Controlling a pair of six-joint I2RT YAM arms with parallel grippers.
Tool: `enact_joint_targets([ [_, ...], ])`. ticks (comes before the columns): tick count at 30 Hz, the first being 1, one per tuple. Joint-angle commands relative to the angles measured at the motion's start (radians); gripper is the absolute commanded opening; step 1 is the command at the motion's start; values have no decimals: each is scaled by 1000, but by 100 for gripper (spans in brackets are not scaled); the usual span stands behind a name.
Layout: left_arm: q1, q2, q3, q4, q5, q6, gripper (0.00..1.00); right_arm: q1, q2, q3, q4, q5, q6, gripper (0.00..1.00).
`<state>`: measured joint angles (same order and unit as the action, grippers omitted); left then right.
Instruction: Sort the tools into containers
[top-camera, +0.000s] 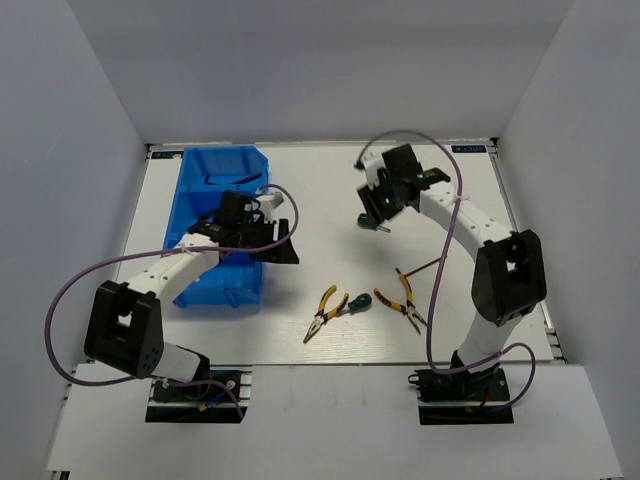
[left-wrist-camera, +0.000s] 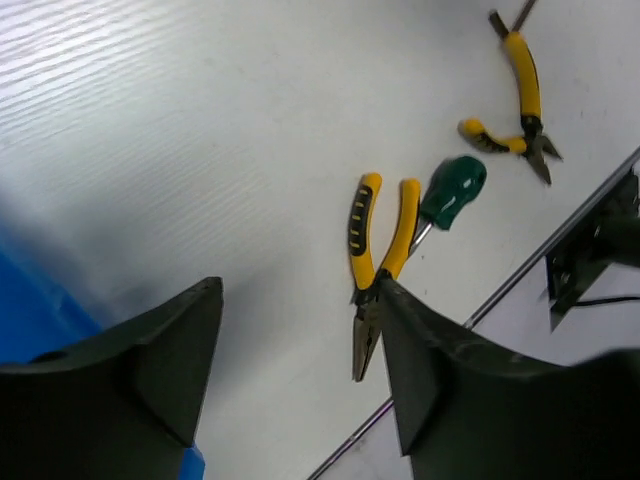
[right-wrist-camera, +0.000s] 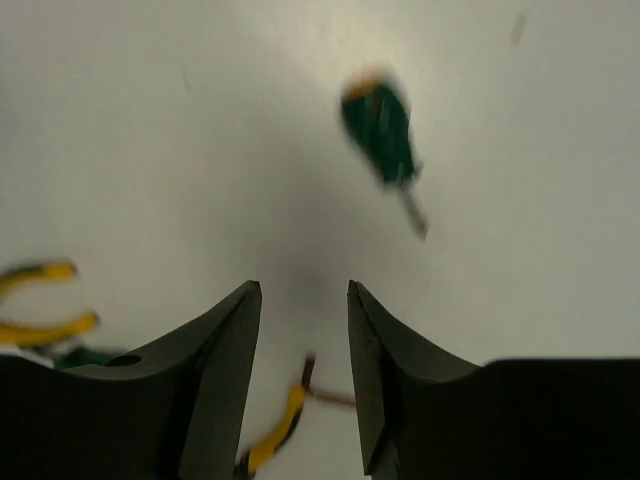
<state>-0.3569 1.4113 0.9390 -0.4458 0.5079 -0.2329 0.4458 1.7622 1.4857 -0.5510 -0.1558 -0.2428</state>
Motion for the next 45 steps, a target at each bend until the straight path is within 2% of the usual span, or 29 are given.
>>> enact_joint_targets([
  [1,-51,-28,-8,36,18,27,78,-34,-107,-111,-303,114,-37,47],
  [4,-80,-40,-51,82,7,-9,80,-94,-154,-190,-409,131,2,47],
  [8,-131,-49,-72,102,-17,-34,80,-185,-315,-317,-330,35,-68,50],
  [9,-145,-49,-72,113,-17,-45,80,-191,-392,-390,-292,-3,-189,51],
  [10,-145,-49,-72,113,-26,-45,80,-223,-467,-475,-252,-28,-243,51],
  [11,-157,-49,-72,113,-26,-54,80,-232,-506,-567,-145,-59,-300,51],
  [12,-166,-49,-72,113,-35,-54,80,-246,-605,-614,-123,-136,-457,49],
  [13,-166,-49,-60,113,-35,-54,80,-262,-631,-730,-116,-225,-640,49],
  [14,-177,-40,-60,113,-45,-54,80,-300,-653,-758,-112,-294,-796,49],
  [15,-177,-40,-60,113,-45,-54,80,-309,-670,-775,-139,-321,-861,51],
  [16,-189,-28,-51,113,-45,-54,80,-341,-647,-778,-170,-365,-1023,54],
  [17,-189,-28,-42,113,-54,-54,80,-358,-624,-736,-217,-399,-1046,56],
  [19,-209,-17,-33,104,-63,-63,80,-392,-462,-626,-315,-444,-1140,60],
  [21,-218,-17,-32,95,-72,-72,80,-435,-351,-480,-365,-461,-1133,62],
  [22,-218,-17,-23,94,-84,-72,80,-433,-299,-449,-374,-474,-1157,68],
  [23,-229,-29,-23,84,-85,-81,80,-484,-265,-399,-398,-488,-1226,68],
  [26,-238,-47,-34,84,-109,-91,80,-510,-201,-328,-423,-521,-1382,70],
  [32,-248,-77,-62,84,-141,-111,80,-536,-40,-226,-615,-534,-1747,67],
  [35,-257,-86,-72,75,-166,-134,80,-536,-20,-263,-583,-504,-1793,67],
  [38,-257,-97,-82,75,-175,-144,80,-529,-12,-315,-436,-501,-1747,67],
  [45,-266,-106,-103,105,-184,-178,80,-519,55,-265,-484,-446,-1763,65],
])
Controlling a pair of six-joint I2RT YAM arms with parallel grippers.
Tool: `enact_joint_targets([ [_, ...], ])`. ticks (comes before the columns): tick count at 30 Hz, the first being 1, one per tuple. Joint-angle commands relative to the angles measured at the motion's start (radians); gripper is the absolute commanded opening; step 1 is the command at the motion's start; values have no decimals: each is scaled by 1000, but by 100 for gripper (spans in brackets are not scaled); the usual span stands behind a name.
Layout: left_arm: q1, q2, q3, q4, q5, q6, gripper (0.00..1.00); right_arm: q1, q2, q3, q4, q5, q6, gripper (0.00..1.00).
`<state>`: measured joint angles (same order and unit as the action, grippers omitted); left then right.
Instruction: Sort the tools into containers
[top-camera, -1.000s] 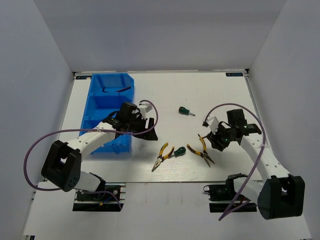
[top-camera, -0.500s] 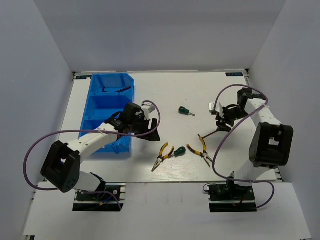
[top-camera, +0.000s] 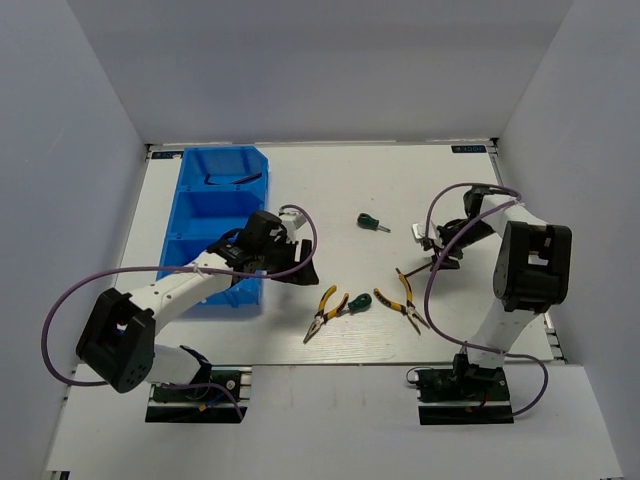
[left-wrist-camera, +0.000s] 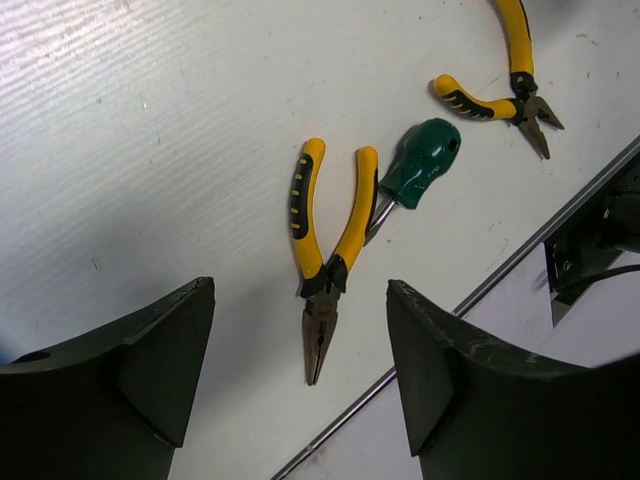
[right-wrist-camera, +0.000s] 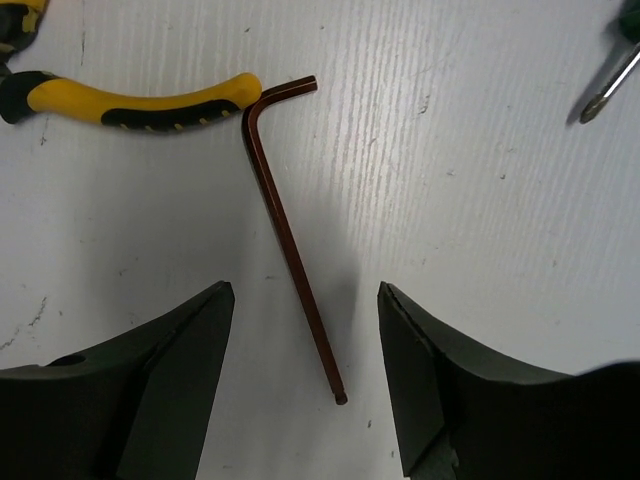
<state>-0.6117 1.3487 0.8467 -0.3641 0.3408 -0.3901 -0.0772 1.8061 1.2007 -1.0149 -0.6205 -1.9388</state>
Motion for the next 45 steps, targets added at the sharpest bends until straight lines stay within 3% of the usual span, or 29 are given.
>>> enact_joint_targets([
  [1,-11,-43,-11,24,-17,-32,80,5,21,19,-25,37,-78,65],
  [12,-20,-34,32,-21,-57,-32,82,65,107,34,-51,151,-134,58],
  [20,-20,-71,23,-39,-89,-32,83,116,150,50,-36,261,-118,46],
  [24,-20,-91,23,-61,-120,-41,83,142,112,-38,62,311,-51,39],
  [29,-20,-121,14,-61,-132,-41,83,168,45,-203,301,349,-12,31],
  [34,-20,-122,5,-61,-141,-50,83,195,-1,-296,389,378,52,22],
  [40,-20,-141,5,-61,-160,-50,83,223,48,-218,271,355,176,0],
  [45,-20,-216,14,-52,-209,-50,83,243,84,11,161,200,411,0],
])
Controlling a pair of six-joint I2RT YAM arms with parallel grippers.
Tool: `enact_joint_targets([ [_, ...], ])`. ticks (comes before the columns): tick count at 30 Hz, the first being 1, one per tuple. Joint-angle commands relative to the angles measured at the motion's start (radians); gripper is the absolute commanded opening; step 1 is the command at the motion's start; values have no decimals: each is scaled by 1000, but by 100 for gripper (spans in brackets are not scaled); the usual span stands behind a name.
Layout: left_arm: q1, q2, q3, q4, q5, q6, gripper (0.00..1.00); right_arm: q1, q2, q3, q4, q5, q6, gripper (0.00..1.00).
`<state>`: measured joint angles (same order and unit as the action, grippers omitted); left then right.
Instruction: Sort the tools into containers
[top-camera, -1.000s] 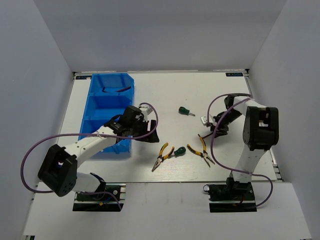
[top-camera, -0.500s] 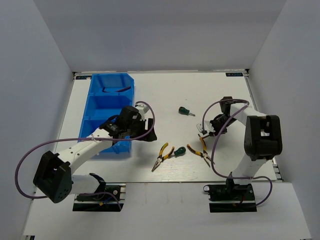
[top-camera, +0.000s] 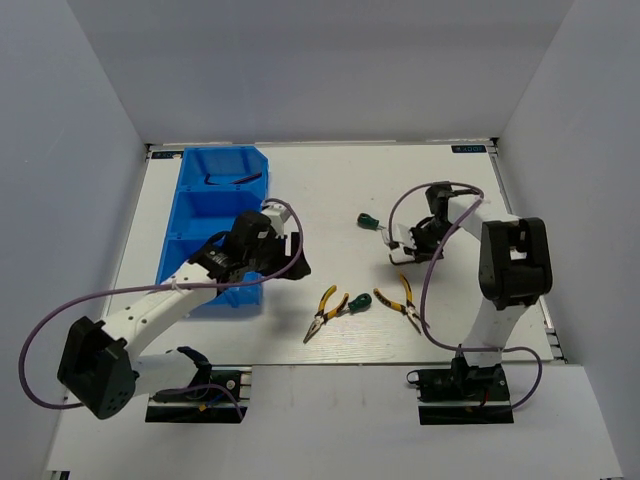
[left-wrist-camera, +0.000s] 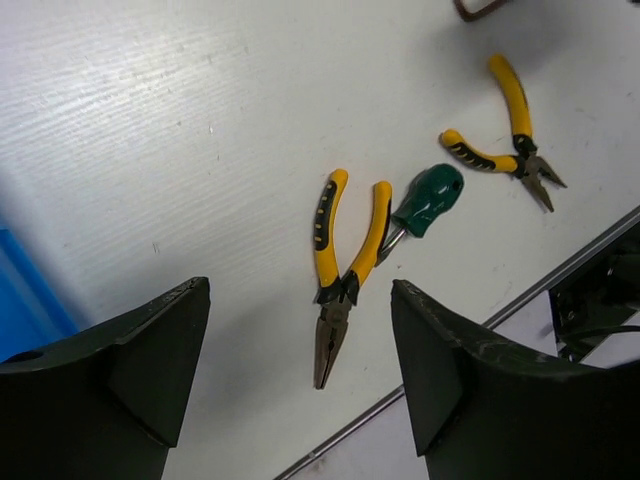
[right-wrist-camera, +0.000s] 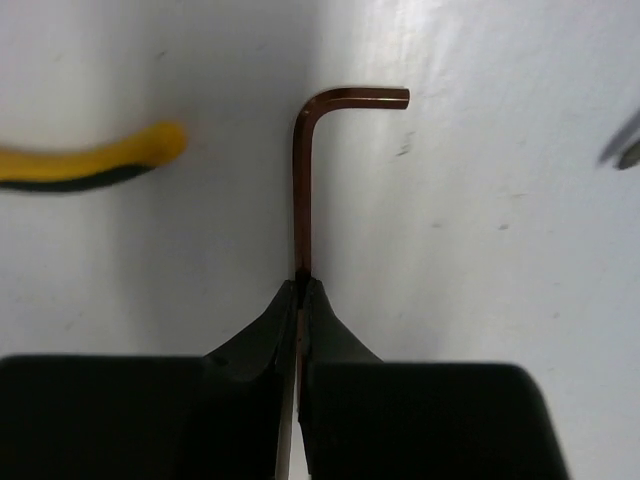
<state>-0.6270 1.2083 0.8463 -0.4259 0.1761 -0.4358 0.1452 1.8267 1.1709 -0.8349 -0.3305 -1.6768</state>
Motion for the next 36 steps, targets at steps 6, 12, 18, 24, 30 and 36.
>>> enact_joint_targets([
  [6,-5,-179,43,19,-112,-14,83,70,55,232,-21,-286,438,0],
  [12,-5,-231,88,19,-177,-14,83,166,63,340,119,-416,667,0],
  [18,-5,-265,131,1,-247,-14,83,298,187,455,486,-515,1074,0],
  [24,4,-285,198,-65,-331,-34,83,393,368,687,973,-472,1437,0],
  [30,4,-395,168,-44,-457,-92,83,430,604,1010,1247,-400,1669,0],
  [36,4,-418,175,-92,-497,-125,83,461,758,1178,1383,-384,1715,0],
])
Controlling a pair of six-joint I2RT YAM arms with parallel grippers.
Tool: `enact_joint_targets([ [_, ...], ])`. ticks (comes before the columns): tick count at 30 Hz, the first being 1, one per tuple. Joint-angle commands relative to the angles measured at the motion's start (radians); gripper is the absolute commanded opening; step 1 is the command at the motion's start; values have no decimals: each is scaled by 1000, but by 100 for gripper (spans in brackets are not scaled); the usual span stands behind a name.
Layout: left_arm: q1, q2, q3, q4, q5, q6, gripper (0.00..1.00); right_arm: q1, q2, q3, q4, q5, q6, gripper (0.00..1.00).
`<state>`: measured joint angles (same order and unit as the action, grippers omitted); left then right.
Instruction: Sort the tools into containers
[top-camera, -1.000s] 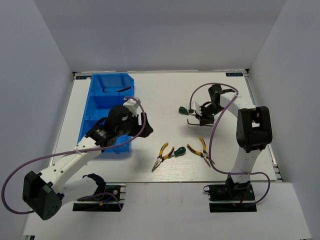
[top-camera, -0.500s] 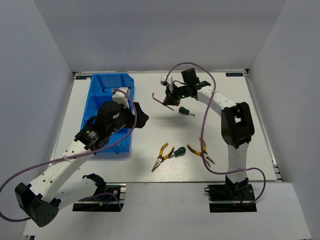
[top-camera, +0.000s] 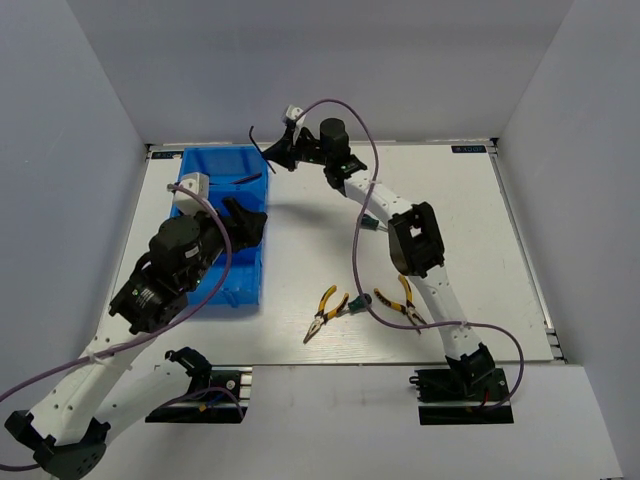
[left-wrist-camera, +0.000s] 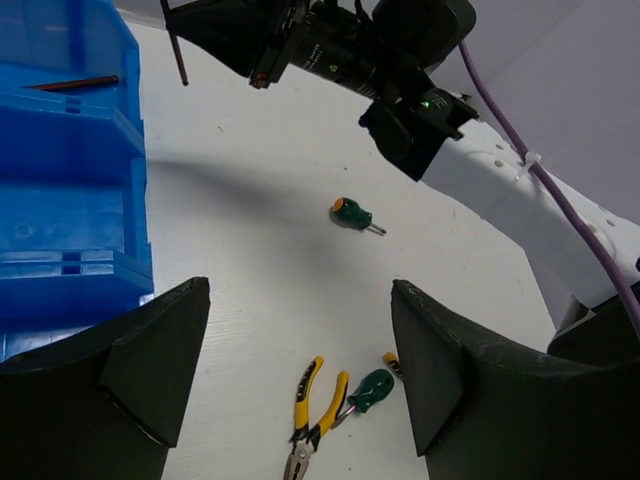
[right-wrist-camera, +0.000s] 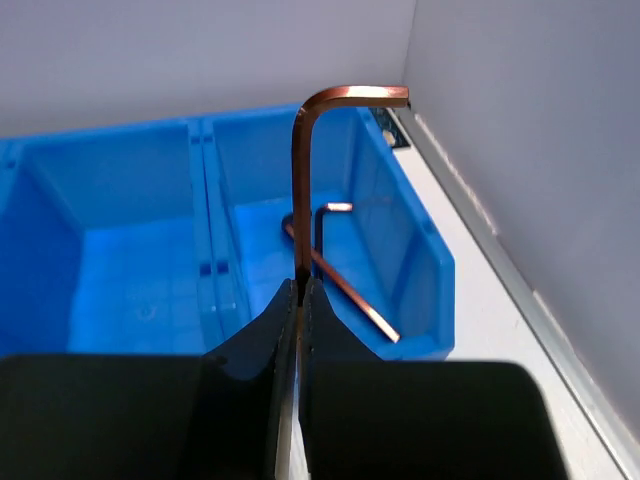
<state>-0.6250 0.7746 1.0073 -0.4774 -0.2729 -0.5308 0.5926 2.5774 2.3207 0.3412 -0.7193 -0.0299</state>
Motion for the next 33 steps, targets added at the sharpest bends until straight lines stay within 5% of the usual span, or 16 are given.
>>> enact_joint_targets([
  [1,2,15,14,-41,-57,-31,83,24,3,-15,234,9,65,0],
  [10,2,115,67,-81,-46,-40,83,78,128,80,413,144,44,0],
  [28,2,115,39,-72,-45,-70,83,93,211,40,349,190,-85,0],
  [33,2,115,30,-84,-57,-90,90,85,178,20,322,112,-111,39],
])
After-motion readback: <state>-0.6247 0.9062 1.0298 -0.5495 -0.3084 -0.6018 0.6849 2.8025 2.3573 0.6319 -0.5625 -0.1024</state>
